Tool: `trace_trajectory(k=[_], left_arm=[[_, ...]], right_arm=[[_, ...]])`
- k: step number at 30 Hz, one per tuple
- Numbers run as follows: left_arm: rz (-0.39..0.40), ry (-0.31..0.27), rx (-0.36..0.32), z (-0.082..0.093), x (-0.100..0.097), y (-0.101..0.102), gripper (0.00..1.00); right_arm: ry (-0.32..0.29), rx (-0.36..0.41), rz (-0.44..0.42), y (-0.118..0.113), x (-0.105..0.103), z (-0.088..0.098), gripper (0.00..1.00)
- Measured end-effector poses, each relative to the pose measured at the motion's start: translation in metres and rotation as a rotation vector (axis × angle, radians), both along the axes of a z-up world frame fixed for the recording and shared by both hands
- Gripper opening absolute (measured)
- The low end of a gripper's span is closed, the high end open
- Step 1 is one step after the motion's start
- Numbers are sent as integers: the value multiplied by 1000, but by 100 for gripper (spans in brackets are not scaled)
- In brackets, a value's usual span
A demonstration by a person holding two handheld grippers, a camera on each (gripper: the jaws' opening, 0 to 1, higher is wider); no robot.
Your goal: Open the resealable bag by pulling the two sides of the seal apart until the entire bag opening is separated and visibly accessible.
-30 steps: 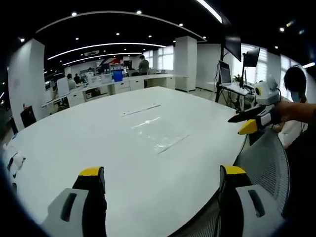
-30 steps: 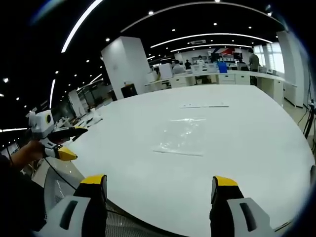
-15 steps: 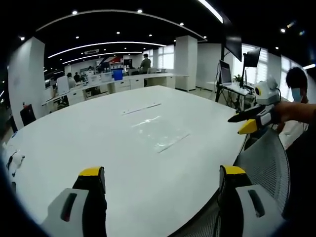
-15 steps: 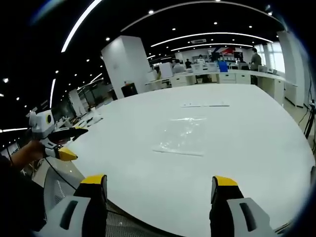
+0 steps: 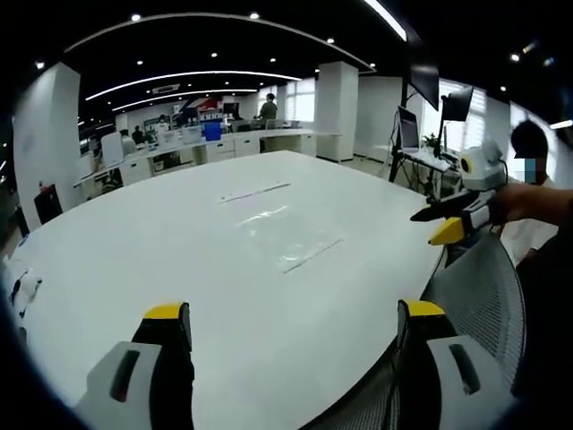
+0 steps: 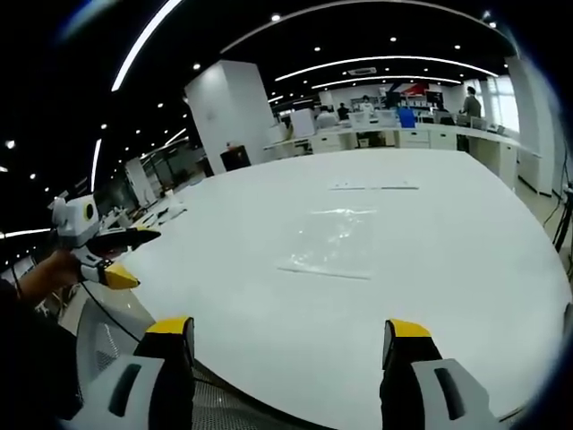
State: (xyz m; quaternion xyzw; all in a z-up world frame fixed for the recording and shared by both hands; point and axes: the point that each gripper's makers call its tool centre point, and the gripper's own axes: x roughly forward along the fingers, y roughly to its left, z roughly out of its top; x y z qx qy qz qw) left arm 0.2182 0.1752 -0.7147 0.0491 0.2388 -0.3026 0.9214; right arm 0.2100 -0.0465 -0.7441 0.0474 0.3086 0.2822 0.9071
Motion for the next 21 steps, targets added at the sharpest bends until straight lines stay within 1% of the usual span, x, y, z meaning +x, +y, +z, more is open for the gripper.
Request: trace_trajectory(k=[6, 9, 13, 19, 21], left_arm=[[-15, 5, 2, -2, 0, -1, 94], [-3, 1, -3, -1, 1, 0, 94], [-6, 5, -7, -1, 1, 0, 94], [-27, 10, -8, -1, 1, -2, 93], [-22, 6, -4, -1, 2, -1, 93]], right_arm=[[-8, -18, 20, 2, 5, 0, 86], [-24, -41, 63, 6, 6, 0, 85], [-33, -51, 90, 9, 10, 2, 83], [-42, -73, 119, 14, 21, 0, 83], [-43, -78, 128, 17, 25, 0, 83]])
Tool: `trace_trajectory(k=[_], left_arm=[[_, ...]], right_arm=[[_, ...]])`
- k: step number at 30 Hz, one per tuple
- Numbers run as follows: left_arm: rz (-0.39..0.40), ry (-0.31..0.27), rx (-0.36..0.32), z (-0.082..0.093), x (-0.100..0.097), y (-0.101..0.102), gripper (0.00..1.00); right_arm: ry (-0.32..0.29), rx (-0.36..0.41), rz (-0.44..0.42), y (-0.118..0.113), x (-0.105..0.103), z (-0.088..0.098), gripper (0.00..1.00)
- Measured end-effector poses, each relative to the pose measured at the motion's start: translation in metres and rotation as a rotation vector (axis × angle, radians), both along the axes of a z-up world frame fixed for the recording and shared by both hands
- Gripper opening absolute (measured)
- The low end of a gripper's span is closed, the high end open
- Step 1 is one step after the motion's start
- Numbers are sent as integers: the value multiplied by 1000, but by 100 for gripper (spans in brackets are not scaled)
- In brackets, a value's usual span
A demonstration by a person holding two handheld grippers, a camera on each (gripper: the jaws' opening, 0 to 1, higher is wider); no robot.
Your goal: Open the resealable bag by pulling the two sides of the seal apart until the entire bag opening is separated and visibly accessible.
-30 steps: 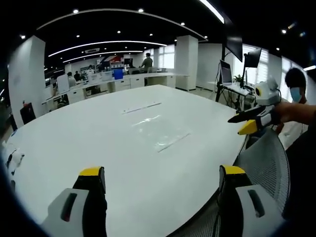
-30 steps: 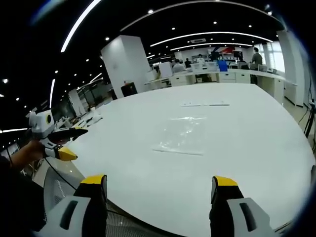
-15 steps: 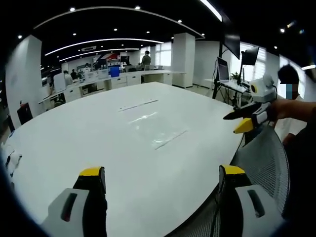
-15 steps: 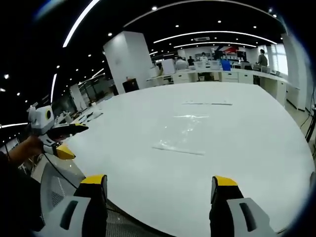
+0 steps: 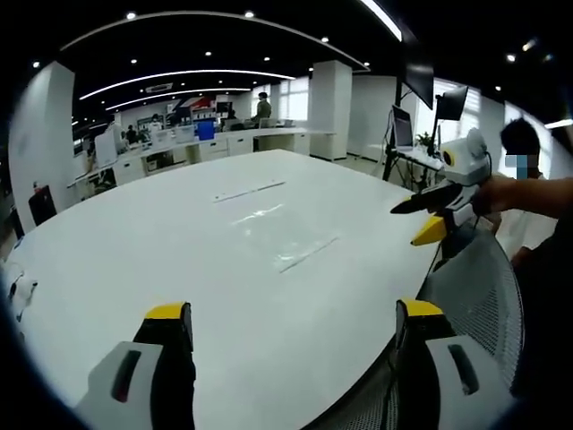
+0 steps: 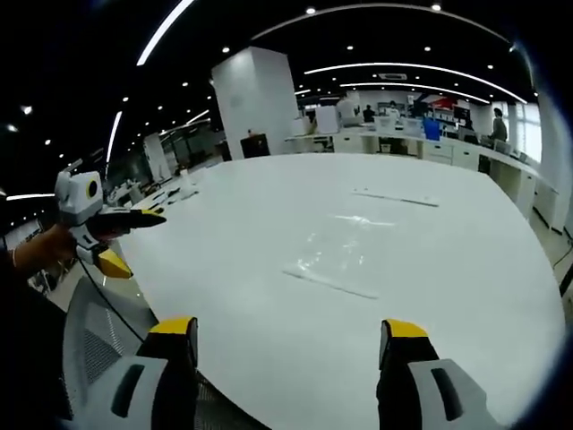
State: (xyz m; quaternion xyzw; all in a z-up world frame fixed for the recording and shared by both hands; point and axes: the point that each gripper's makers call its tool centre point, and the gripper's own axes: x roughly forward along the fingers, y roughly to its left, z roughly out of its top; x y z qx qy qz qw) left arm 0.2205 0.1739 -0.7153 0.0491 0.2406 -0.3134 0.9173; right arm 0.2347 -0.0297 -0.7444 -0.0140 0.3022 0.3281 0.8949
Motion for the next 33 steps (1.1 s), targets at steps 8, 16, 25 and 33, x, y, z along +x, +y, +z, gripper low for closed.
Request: trace_trajectory(k=[8, 16, 25, 33], left_arm=[[-27, 9, 7, -4, 2, -5, 92], [-14, 22, 20, -9, 9, 2, 93], [-33, 29, 4, -14, 20, -4, 92], [-50, 27, 2, -14, 25, -6, 92]], right_arm=[[-7, -46, 82, 12, 14, -5, 81], [-3, -67, 134, 23, 31, -9, 80], [-16, -110, 238, 44, 49, -15, 77], [2, -85, 286, 60, 67, -20, 75]])
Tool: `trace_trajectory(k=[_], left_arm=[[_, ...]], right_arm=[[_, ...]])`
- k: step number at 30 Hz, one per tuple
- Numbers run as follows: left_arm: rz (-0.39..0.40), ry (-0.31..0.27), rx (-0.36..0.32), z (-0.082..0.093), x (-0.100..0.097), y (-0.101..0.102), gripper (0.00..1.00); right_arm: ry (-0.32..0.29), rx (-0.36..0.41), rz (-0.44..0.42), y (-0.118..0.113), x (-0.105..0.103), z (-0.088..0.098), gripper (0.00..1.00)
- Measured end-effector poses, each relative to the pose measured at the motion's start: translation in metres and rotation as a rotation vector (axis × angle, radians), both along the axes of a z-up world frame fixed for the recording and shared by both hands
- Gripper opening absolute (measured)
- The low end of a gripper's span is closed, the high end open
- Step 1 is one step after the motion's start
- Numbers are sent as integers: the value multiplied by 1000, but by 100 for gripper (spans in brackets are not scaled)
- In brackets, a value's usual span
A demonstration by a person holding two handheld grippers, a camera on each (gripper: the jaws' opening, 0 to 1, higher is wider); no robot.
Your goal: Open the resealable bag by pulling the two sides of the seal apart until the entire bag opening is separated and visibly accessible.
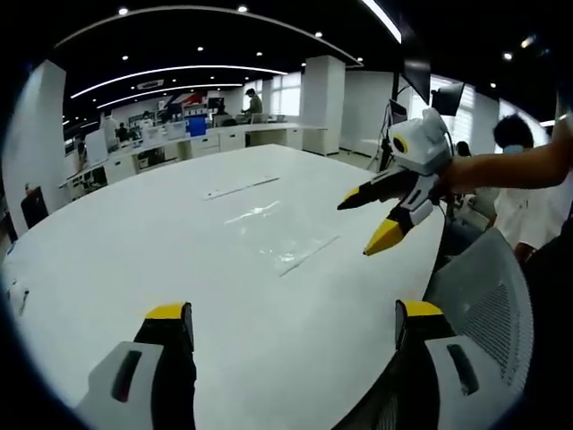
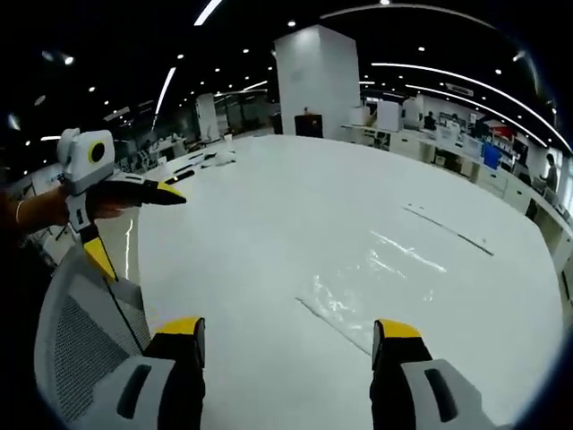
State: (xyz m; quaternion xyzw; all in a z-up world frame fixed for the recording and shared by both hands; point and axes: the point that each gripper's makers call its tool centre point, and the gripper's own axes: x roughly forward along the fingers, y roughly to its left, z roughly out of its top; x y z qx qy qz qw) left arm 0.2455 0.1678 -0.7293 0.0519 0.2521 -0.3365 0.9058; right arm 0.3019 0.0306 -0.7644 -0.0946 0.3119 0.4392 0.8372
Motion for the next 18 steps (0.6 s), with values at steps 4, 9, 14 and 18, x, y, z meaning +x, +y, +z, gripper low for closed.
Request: trace_trajectory(k=[4, 9, 14, 18], left_arm=[[1, 9, -1, -3, 1, 1, 92], [-2, 24, 0, -7, 1, 2, 91], [-8, 38, 4, -9, 1, 1, 91], [-17, 45, 7, -10, 2, 0, 91]], right_arm=[[3, -18, 12, 4, 11, -8, 73], [8, -48, 55, 10, 18, -23, 66], [5, -100, 105, 17, 25, -40, 59], [20, -96, 120, 24, 32, -52, 54]])
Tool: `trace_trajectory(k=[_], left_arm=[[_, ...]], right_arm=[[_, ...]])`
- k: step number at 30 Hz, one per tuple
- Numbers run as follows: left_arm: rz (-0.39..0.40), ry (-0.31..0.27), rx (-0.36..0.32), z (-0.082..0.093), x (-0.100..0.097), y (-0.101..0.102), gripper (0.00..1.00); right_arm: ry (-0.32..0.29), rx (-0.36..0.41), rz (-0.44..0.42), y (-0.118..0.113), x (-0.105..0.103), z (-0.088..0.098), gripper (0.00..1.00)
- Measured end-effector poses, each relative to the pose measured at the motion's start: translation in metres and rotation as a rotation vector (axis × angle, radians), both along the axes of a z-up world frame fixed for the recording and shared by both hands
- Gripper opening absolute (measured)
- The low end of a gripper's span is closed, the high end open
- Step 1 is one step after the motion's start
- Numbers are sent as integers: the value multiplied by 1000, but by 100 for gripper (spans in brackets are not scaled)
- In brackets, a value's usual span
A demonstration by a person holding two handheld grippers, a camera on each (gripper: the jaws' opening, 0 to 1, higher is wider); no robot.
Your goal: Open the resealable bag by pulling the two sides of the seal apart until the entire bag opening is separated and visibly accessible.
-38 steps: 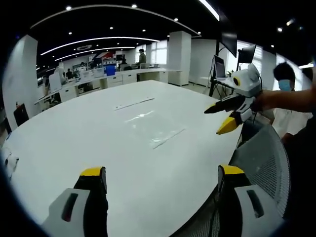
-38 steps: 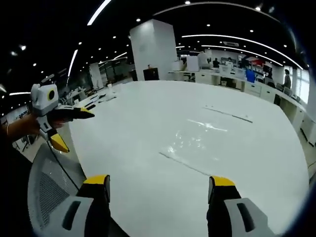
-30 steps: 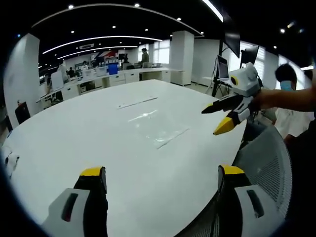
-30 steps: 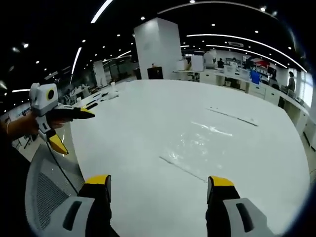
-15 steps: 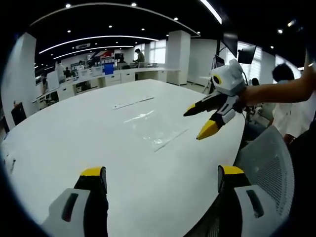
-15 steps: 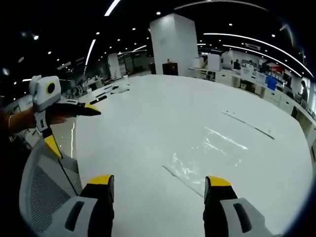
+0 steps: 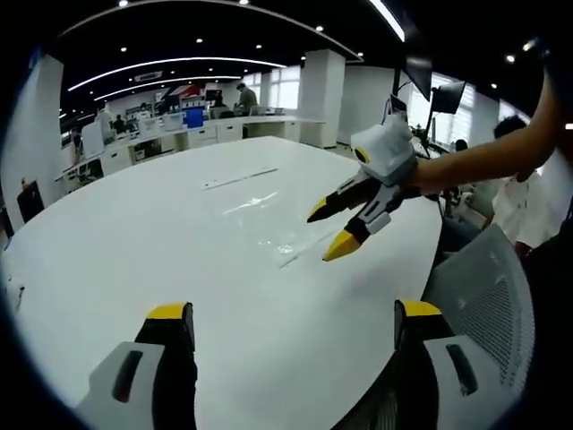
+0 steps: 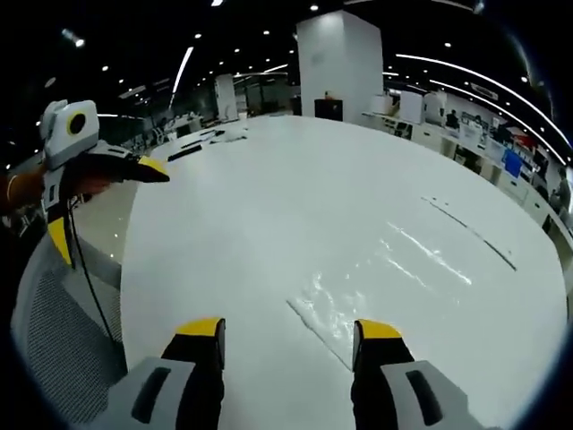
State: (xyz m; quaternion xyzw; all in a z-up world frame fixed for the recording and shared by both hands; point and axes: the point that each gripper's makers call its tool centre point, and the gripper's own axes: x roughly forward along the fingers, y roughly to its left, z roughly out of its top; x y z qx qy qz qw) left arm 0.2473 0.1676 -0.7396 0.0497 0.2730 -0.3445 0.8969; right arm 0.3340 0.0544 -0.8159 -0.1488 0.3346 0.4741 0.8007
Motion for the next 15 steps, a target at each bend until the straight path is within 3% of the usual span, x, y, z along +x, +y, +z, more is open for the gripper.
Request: trace_trajectory(k=[11, 15], left_arm=[[4, 9, -4, -1, 2, 1, 90], [-8, 25, -11, -3, -1, -1, 89]], right_arm=[[35, -56, 42, 8, 5, -26, 49], [40, -80, 68, 9, 4, -32, 38]])
